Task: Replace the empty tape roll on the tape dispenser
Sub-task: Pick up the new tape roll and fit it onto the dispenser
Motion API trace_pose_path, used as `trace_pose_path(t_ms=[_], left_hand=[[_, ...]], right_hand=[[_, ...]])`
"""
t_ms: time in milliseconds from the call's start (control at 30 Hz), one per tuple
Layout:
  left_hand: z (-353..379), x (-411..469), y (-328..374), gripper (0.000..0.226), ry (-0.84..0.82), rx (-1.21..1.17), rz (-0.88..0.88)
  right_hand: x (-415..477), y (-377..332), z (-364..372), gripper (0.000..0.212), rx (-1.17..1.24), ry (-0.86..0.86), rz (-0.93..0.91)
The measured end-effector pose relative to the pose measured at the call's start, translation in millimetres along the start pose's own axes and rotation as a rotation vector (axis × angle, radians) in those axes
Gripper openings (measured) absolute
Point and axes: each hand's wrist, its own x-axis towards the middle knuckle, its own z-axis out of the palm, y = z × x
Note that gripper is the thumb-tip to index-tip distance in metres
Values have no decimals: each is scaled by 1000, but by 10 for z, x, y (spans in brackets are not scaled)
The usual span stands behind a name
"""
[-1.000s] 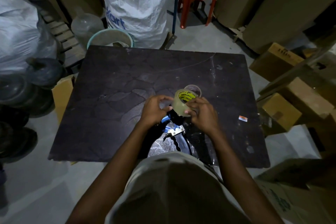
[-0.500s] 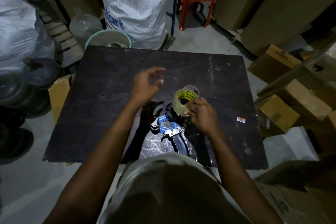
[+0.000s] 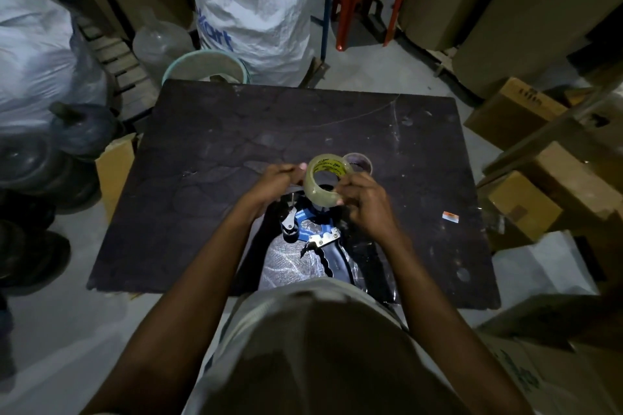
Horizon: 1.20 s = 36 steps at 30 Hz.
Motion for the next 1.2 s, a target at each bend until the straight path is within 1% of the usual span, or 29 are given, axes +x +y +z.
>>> trace_pose_path(t_ms=[100, 167, 233, 300, 367, 467, 533, 567, 600, 633, 700, 800, 933, 1033, 1200], left_hand=[[-39, 33, -52, 42, -42, -93, -47], [-21, 31, -52, 48, -37, -142, -49], [17, 14, -24, 41, -1, -150, -34], [53, 15, -9, 31, 42, -187, -32], [81, 40, -43, 32, 59, -253, -38], [94, 63, -121, 32, 72, -281, -49], [116, 43, -163, 29, 68, -235, -50], [128, 28, -172, 28, 67, -206, -44], [146, 23, -186, 27, 71, -172, -33], [163, 20, -205, 23, 79, -131, -19], [192, 13, -223, 18, 96, -66, -2], [223, -1, -251, 28, 110, 1, 2], [264, -2, -316, 34, 83, 51, -14], [305, 42, -410, 42, 96, 125, -11], [320, 102, -517, 57, 170, 315, 100]], right_hand=[[1, -1, 24, 36, -3, -8, 0], [4, -19, 0, 29, -12, -15, -18], [19, -37, -26, 28, -11, -16, -17], [28, -42, -21, 35, 23, 17, 27], [33, -63, -29, 46, 145, 55, 140], [58, -117, -58, 68, 509, 22, 388], [74, -157, -24, 68, 710, -34, 588], [78, -155, 18, 66, 768, -56, 670], [82, -146, 62, 64, 791, -67, 714], [80, -122, 114, 64, 768, -77, 723], [69, -116, 174, 69, 673, -101, 685], [48, -120, 206, 76, 574, -111, 627], [47, -40, 233, 83, 505, -125, 594], [47, 5, 283, 88, 462, -158, 569], [22, 61, 316, 93, 432, -178, 543]])
